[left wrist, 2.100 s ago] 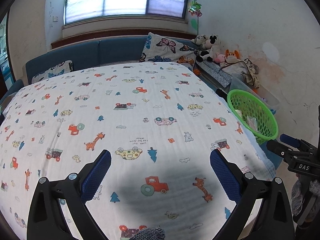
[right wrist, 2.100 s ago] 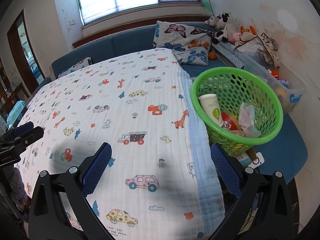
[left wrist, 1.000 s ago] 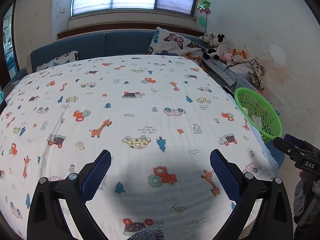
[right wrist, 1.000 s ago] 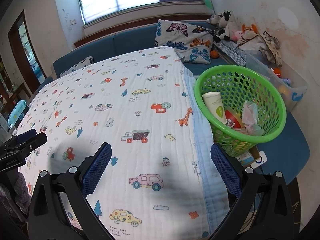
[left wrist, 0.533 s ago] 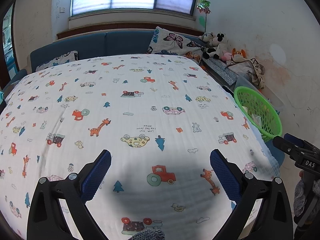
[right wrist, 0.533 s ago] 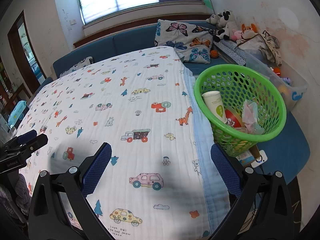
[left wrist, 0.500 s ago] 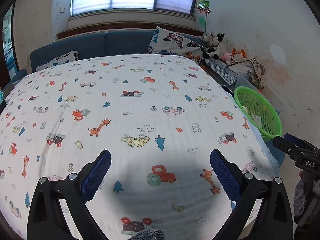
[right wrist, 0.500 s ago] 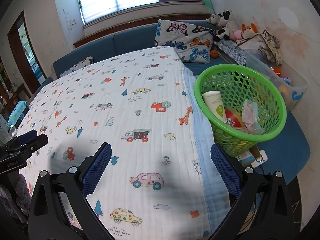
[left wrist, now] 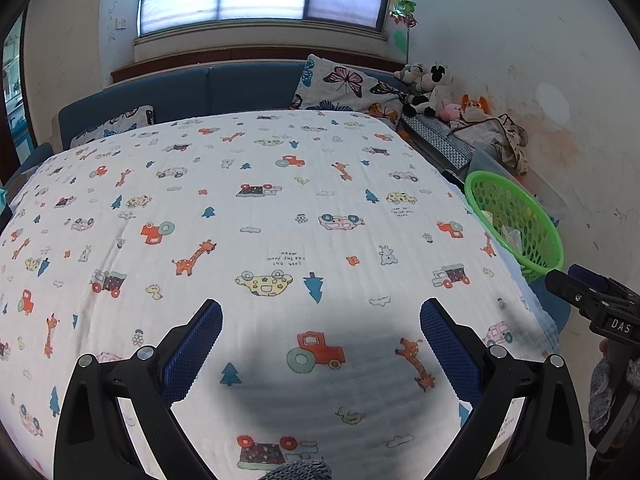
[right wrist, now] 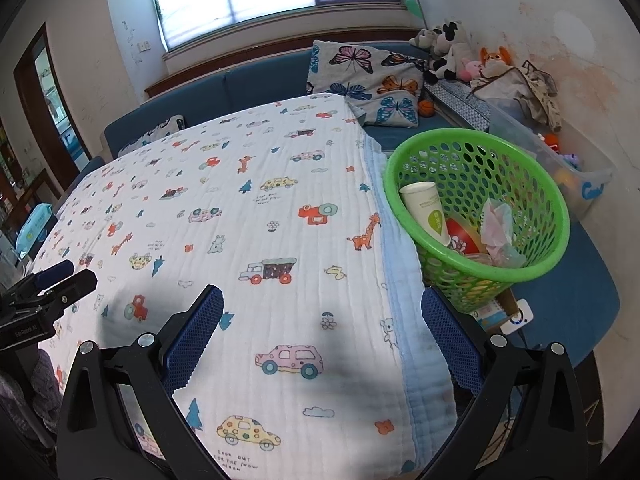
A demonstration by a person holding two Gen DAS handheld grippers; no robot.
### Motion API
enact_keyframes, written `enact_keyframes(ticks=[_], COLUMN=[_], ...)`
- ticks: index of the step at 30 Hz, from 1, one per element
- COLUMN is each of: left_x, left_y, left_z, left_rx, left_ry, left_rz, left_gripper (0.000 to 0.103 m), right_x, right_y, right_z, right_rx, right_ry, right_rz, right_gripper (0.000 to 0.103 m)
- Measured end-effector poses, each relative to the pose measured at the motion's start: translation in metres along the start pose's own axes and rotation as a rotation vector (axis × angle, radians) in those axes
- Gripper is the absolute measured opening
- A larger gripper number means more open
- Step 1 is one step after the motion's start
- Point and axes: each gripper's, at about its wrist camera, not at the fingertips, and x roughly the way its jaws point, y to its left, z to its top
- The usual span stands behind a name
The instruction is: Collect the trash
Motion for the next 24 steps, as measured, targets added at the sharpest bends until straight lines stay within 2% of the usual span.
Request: enact_keyframes(ticks=[24], left_x=[-0.0003], left_y=[0.0034], left_z=[0.0029], left_rx=[-0.002], left_ry=[-0.011], left_rz=[0.02], left_gripper=[0.096], right_x=[0.0012], right_y=[0.0028], right_z=[0.0006], right_rx=[-0.002], right_ry=[0.0], right_rz=[0.009], right_gripper=[0.098])
